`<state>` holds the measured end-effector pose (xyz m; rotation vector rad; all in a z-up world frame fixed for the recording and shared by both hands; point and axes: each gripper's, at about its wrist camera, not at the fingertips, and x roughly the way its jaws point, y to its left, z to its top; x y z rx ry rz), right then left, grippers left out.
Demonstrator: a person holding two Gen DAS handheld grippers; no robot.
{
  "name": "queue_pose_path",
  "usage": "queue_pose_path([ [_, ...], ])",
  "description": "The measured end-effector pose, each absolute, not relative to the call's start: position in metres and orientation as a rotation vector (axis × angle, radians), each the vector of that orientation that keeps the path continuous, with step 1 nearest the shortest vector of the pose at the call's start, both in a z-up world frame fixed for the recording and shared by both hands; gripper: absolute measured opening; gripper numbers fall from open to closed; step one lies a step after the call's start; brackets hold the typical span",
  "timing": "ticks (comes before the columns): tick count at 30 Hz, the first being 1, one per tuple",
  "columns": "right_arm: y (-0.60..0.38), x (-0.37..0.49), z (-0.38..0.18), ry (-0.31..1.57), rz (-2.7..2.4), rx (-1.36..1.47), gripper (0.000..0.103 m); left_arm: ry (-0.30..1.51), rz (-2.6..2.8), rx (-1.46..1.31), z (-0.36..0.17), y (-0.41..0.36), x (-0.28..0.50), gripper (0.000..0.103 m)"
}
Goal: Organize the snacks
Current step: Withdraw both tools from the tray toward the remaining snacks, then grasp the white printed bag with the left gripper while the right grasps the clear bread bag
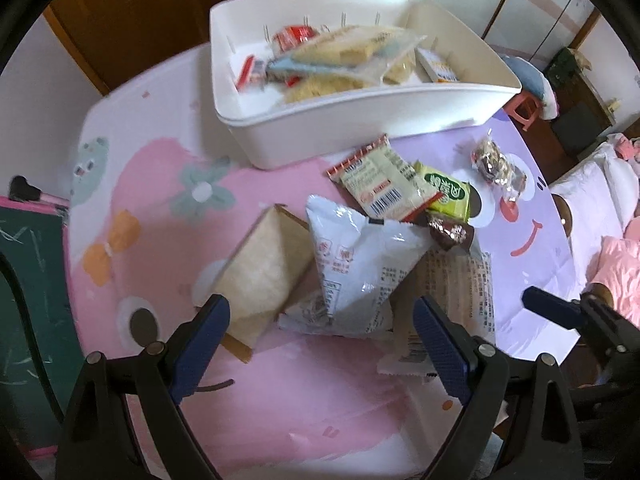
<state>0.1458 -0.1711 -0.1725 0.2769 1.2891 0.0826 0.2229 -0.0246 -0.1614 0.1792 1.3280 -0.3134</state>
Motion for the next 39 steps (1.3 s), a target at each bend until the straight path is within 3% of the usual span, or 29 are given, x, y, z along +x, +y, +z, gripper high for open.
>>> queue_pose_path([
  [15,-0.16,0.159,-0.206,1.298,0.036,0.244,0.082,1.406,-0.332,0.152,-0.194,-0.039,0.232,0.092],
  [19,-0.163,0.158,-0.205,1.299,0.056,0.245,0.075,1.426,-0.333,0.137,-0.203,-0.038,0.234,0.09],
  [20,-0.165,0.158,-0.204,1.297,0.054,0.245,0.069,1.434,-0.332,0.135,-0.206,-0.037,0.235,0.089],
  [24,-0.169,0.159,-0.202,1.315,0.066,0.25,0.063,1.462,-0.327,0.114,-0.216,-0.034,0.237,0.081],
  [34,-0.166,0.17,-0.212,1.35,0.067,0.271,0.071,1.48,-0.311,0.06,-0.225,-0.02,0.237,0.063],
  [36,-0.163,0.17,-0.211,1.343,0.073,0.254,0.069,1.474,-0.325,0.051,-0.224,-0.016,0.238,0.05],
  [39,-0.161,0.167,-0.206,1.323,0.087,0.251,0.056,1.447,-0.338,0.044,-0.218,-0.014,0.236,0.034],
])
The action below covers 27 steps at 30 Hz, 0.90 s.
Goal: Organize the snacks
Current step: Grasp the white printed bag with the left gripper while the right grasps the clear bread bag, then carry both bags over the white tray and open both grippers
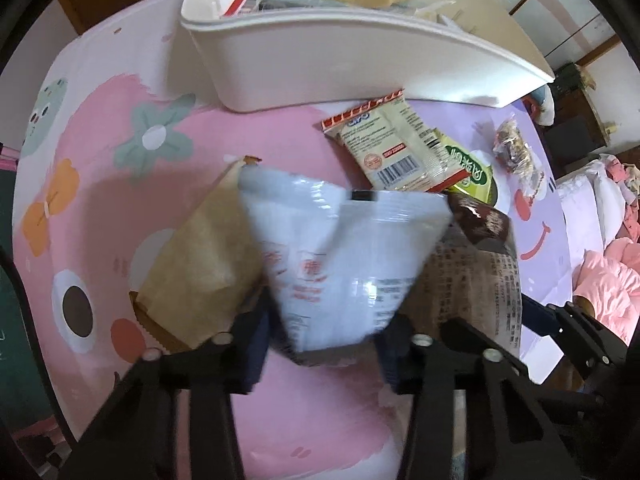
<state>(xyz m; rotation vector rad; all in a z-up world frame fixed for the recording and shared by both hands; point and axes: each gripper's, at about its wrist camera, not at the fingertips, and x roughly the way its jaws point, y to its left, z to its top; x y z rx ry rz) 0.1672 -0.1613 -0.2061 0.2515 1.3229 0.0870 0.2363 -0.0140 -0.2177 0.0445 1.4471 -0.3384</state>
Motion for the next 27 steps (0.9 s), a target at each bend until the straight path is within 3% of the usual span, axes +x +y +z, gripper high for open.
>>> queue_pose_path([
  [2,-0.161,0.165,-0.201,1.31,0.081,0.239,0.049,1.44,-0.326,0.046,-0.214,-0.013,0.235,0.033],
  [5,-0.164,0.162,-0.197,1.312,0.084,0.242,0.046,1.422,-0.326,0.034,-0.206,-0.012,0.232,0.033],
  [14,-0.173,0.146,-0.155,1.274,0.129,0.254,0.045,1.352,-0.34,-0.004,-0.156,0.0,0.215,0.033],
  [27,-0.19,0.148,-0.047,1.082,0.19,0.22,0.046,1.196,-0.384,-0.086,-0.051,-0.004,0.211,0.033],
])
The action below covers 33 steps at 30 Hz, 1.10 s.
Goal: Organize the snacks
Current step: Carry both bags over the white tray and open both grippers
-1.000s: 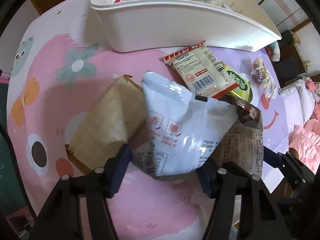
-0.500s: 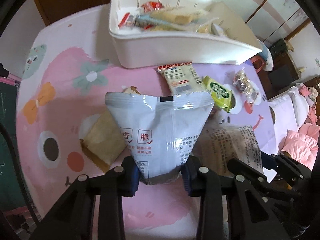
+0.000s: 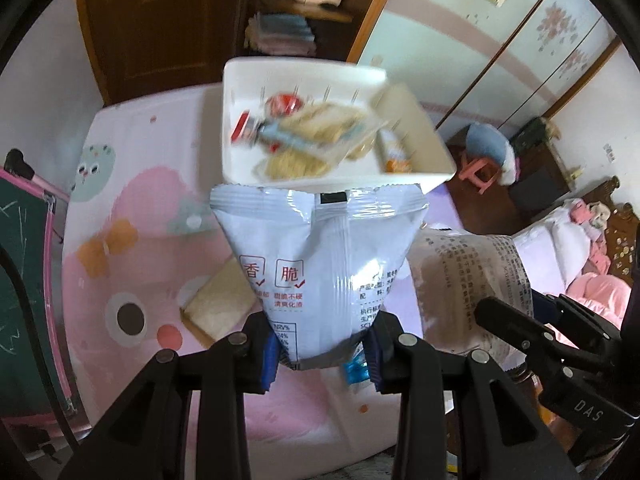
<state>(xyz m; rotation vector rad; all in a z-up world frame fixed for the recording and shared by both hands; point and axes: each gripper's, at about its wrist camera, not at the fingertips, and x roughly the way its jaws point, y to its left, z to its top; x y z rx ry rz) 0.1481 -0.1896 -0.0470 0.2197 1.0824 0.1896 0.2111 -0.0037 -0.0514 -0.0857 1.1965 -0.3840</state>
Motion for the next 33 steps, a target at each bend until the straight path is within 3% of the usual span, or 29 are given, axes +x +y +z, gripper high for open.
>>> queue_pose_path([
  [18,-0.197,0.206,0.024,0.921,0.243,0.024,0.046,1.026,-0.322,-0.086,0.024,-0.034,0.247,0.034],
  [33,-0.249,0.32,-0.012,0.945,0.151,0.047,0.047,1.047,-0.189,-0.014,-0.019,-0.085,0.348,0.034],
])
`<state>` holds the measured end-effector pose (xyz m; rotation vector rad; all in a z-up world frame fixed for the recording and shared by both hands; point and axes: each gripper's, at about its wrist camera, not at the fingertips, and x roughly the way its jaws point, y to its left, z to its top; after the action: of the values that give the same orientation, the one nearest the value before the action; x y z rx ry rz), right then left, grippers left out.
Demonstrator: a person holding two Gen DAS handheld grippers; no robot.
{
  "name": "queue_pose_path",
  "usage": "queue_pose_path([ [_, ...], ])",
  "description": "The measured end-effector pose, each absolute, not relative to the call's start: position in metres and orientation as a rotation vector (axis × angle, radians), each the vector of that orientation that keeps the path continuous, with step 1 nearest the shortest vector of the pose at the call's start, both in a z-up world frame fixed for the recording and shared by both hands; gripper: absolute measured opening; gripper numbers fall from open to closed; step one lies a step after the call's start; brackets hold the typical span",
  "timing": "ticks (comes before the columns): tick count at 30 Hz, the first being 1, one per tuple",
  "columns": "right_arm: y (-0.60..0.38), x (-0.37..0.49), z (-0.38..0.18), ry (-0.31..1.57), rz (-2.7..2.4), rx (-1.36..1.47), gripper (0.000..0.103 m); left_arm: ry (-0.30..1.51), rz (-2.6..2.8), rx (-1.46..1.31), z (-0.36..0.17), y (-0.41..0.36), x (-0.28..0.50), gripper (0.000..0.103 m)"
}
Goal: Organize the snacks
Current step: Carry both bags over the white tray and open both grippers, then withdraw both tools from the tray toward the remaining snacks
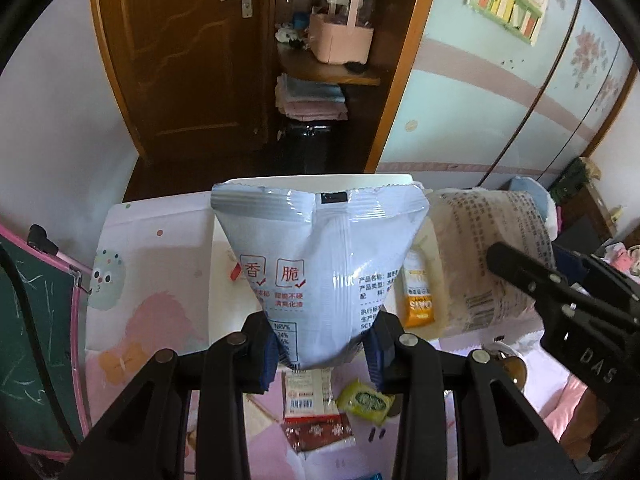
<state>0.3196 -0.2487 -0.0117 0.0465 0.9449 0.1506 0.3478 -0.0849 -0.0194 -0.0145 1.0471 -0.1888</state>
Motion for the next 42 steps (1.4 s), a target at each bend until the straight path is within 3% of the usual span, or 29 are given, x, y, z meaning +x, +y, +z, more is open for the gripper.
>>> queue_pose_path([
  [8,-0.257,0.353,-0.041,0.999,0.158,0.081,0.05,1.085,-0.144,0.026,-0.048,-0.101,0.382,0.035],
  [10,-0.257,0.359,-0.047,1.017,0.169,0.091,0.053,1.09,-0.125,0.047,-0.053,-0.103,0.388,0.045],
  [12,-0.258,0.364,-0.051,1.022,0.178,0.108,0.053,1.091,-0.107,0.069,-0.058,-0.104,0.392,0.075],
  [14,-0.258,0.365,-0.05,1.013,0.183,0.115,0.053,1.071,-0.077,0.081,-0.058,-0.101,0.393,0.082],
  [28,-0.265,0.357,-0.03,0.991,0.205,0.117,0.053,1.039,0.009,-0.073,-0.038,-0.033,0.371,0.082],
  [42,-0.248,0.331,-0.013,0.987,0.181,0.118,0.055,0.998,-0.009,-0.049,-0.013,-0.009,0.334,0.083],
])
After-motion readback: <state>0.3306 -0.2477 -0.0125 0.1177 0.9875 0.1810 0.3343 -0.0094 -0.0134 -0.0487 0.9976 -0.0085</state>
